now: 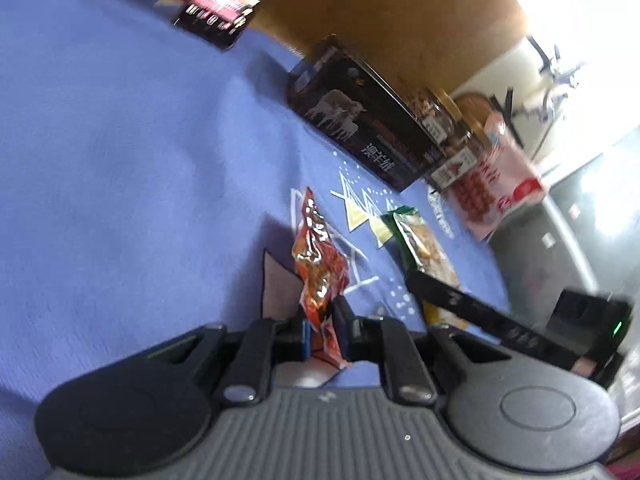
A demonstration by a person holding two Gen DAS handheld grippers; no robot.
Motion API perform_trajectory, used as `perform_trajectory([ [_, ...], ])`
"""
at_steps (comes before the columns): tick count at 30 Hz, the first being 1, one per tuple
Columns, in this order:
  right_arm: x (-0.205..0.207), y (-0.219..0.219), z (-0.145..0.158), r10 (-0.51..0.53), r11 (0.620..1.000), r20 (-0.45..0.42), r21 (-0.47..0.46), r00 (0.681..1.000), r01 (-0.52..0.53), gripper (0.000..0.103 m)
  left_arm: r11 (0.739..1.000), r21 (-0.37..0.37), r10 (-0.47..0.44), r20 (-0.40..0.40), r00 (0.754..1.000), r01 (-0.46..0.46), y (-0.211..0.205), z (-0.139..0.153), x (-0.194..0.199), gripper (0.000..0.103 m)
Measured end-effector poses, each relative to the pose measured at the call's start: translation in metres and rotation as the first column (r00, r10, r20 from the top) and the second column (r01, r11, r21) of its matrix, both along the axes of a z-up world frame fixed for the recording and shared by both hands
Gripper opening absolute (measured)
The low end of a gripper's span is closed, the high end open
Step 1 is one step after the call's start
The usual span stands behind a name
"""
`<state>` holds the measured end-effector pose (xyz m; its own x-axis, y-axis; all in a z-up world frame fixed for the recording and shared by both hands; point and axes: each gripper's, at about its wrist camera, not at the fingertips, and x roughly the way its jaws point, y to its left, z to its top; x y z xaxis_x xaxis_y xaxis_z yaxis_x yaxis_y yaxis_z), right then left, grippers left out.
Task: Organize snacks
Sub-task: 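Carry the red spicy bag with the left tool into the tin and open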
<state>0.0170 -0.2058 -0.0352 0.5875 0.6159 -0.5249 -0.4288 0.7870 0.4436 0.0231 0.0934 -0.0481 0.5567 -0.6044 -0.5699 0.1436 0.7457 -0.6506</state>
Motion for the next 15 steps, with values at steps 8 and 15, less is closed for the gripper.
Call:
perform_trajectory([
  [8,0.029,0.012,-0.005,0.064,0.992,-0.057,0.11,0.996,-0.057,0.041,0.953,0.302,-0.08,0.224,0.971,0.009,-0.024,0.018,-0.028,0.014],
  [15,0.035,0.02,-0.004,0.188,0.964,-0.047,0.199,0.981,-0.175,0.069,0.955,0.281,-0.183,0.302,0.936,0.096,-0.013,0.015,-0.041,0.013],
])
